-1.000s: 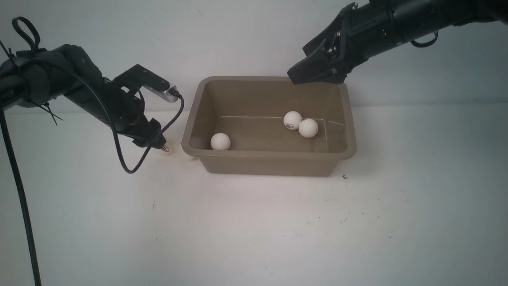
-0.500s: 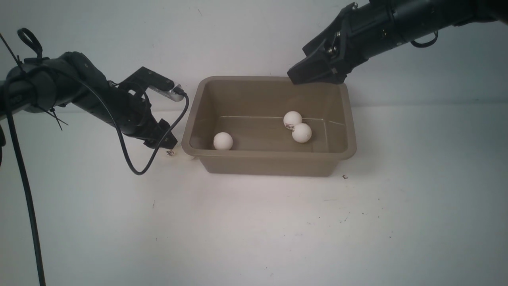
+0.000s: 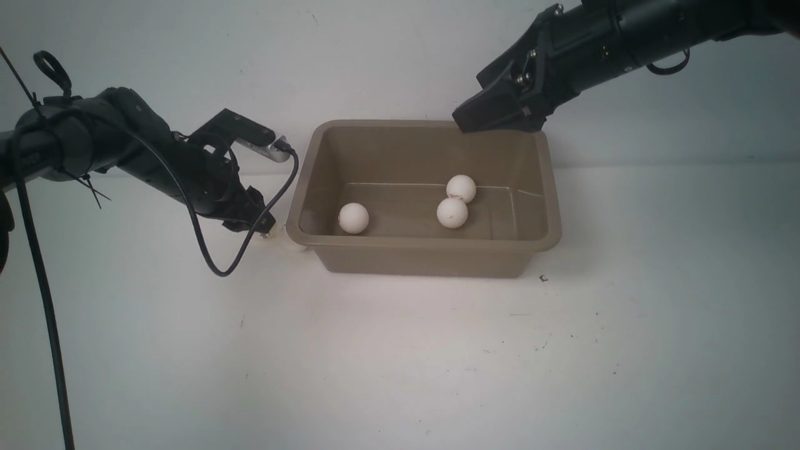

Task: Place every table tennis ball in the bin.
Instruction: Use the left arm to clamp the table tennis ball closest to it

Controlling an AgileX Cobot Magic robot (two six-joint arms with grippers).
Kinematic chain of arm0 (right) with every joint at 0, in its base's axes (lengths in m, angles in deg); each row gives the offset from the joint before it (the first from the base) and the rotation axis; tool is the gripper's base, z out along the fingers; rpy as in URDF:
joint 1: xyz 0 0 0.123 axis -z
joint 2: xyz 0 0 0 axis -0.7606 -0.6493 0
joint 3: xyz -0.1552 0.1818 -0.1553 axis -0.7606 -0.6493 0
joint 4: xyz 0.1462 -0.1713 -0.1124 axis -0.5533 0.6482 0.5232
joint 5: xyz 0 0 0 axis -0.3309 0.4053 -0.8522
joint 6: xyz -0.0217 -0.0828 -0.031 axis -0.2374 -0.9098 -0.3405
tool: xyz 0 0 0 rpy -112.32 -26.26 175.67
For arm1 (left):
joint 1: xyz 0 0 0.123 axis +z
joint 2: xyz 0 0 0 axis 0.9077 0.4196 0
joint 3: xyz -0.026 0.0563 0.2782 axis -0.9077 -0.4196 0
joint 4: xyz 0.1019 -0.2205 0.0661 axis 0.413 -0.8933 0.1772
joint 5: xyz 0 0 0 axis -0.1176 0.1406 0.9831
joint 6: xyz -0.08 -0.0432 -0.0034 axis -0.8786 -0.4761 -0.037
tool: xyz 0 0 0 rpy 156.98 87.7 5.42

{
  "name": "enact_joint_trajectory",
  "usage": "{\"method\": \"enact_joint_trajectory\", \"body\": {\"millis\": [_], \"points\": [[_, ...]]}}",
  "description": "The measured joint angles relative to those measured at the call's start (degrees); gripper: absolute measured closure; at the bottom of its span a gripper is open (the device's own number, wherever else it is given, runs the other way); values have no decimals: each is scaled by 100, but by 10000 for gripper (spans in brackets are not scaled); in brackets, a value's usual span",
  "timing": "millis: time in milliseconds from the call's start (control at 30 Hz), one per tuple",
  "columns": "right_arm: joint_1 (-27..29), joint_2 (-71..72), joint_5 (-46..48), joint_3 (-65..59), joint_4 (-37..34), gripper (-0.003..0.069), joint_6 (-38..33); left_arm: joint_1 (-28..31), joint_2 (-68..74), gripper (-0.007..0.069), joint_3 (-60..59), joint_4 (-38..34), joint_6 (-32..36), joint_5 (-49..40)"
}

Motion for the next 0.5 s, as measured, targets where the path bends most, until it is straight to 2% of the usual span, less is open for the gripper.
{"method": "enact_joint_trajectory", "body": {"millis": [167,300,333,500], "points": [[0,0,0,0,0,71,-32,0,-268,318,298,-200,32,-208],[0,0,-5,0,0,71,-74,0,-645,318,674,-742,267,-535],[0,0,-11,0,-9,71,-92,0,-763,318,915,-1180,496,-790],[0,0,-45,0,-91,71,-103,-91,-705,318,1189,-2227,1166,-1492]]}}
